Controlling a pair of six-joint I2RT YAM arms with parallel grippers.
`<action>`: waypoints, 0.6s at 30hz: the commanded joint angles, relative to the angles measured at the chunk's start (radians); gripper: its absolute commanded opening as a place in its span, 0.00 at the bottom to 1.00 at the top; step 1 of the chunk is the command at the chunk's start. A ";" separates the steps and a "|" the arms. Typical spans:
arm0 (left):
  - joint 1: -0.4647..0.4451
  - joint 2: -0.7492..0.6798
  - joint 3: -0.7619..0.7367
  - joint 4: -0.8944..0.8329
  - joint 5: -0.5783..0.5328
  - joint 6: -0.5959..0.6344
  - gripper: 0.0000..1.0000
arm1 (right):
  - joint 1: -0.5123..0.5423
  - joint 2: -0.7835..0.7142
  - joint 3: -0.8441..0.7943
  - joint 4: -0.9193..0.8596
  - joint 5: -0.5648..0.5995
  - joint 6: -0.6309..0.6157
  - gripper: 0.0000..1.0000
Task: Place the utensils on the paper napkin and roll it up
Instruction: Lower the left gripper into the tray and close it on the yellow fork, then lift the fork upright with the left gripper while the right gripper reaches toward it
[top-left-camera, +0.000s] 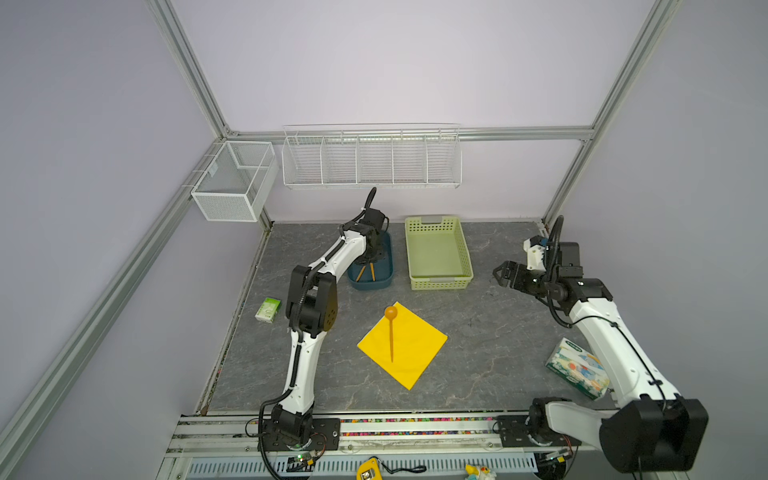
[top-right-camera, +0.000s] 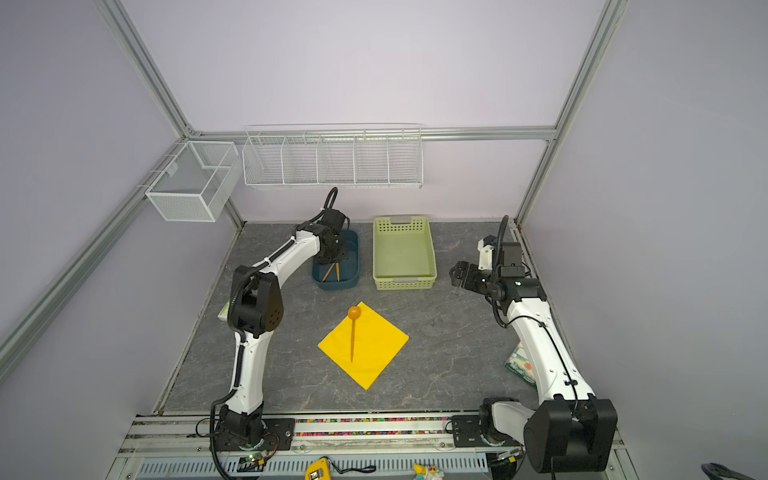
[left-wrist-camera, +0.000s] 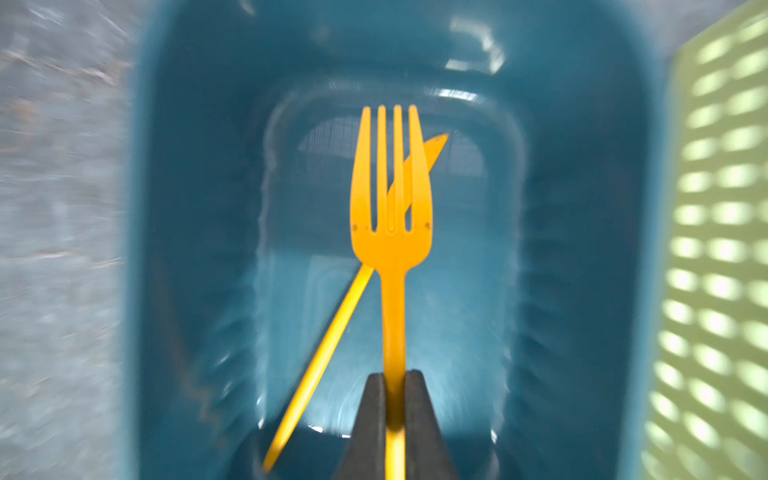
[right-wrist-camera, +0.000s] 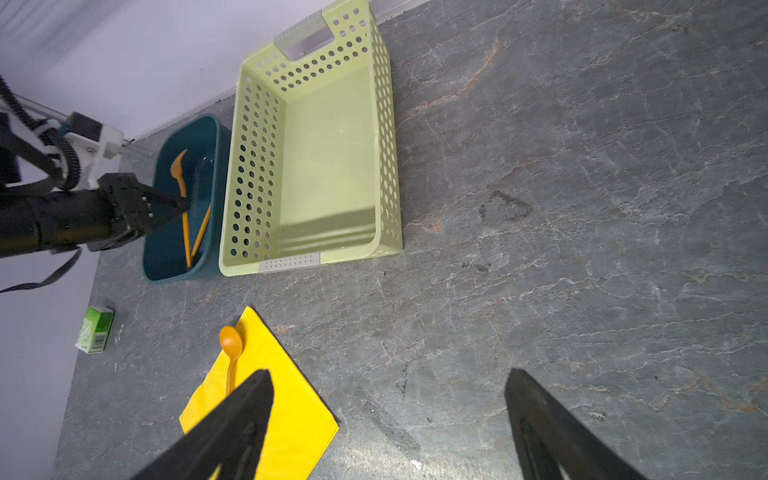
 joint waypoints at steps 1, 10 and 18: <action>0.004 -0.079 -0.057 0.015 0.014 0.008 0.02 | -0.005 -0.035 0.032 -0.030 0.011 -0.017 0.90; 0.000 -0.323 -0.292 0.161 0.112 0.049 0.00 | -0.004 -0.064 0.042 -0.050 -0.014 -0.004 0.90; -0.002 -0.560 -0.533 0.429 0.454 0.143 0.00 | 0.005 -0.076 0.066 -0.045 -0.107 0.014 0.88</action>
